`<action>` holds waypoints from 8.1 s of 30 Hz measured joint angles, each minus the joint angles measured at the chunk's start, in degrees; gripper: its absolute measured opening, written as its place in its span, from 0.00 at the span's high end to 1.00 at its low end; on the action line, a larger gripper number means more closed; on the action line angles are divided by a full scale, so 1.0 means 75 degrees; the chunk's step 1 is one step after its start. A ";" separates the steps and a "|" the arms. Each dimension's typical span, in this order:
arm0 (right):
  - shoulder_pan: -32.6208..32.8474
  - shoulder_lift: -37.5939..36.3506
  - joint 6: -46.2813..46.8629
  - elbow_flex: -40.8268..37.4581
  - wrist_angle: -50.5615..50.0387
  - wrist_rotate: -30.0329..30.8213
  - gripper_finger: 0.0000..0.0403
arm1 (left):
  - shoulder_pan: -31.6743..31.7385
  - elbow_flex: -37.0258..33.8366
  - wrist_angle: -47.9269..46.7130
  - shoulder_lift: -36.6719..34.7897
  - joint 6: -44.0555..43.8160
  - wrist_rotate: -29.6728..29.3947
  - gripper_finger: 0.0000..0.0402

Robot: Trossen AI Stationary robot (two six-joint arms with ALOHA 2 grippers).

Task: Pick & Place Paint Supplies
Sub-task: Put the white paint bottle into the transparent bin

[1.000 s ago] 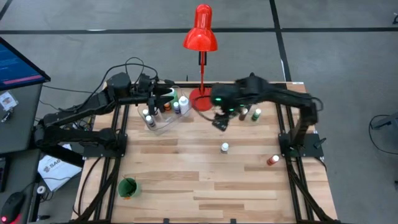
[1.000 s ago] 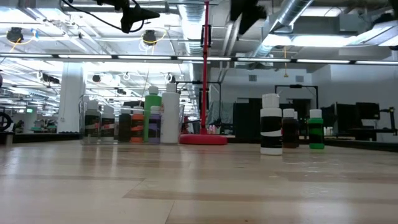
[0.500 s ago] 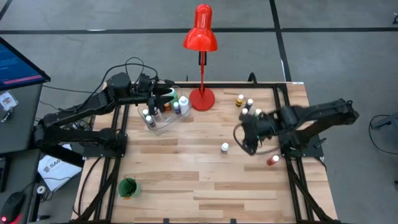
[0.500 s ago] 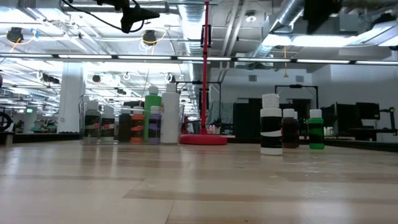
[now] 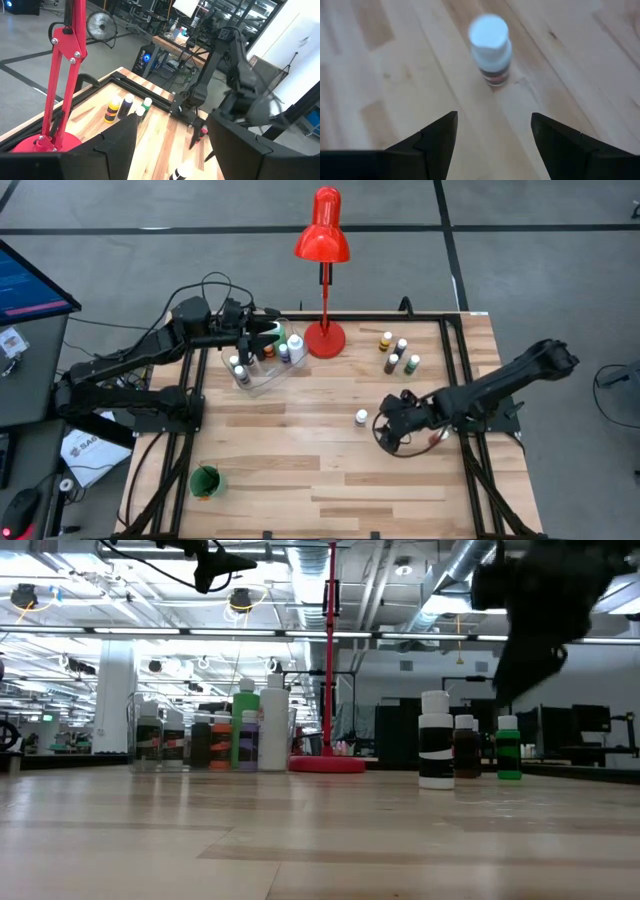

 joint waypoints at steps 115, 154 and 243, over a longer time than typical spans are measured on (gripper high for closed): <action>-0.2541 0.6380 -0.6315 0.4937 0.2285 -0.2517 0.30 | -0.1196 0.0003 0.0133 -0.0659 -0.0138 0.0820 0.42; -0.3247 0.2559 -0.6336 0.5136 -0.0573 -0.2538 0.30 | -0.1394 0.0000 -0.0705 0.0056 0.1215 0.0207 0.42; -0.2533 0.0094 -0.4486 0.5131 -0.4432 0.0036 0.30 | -0.3255 -0.0239 0.0427 0.5129 0.3490 -0.1818 0.49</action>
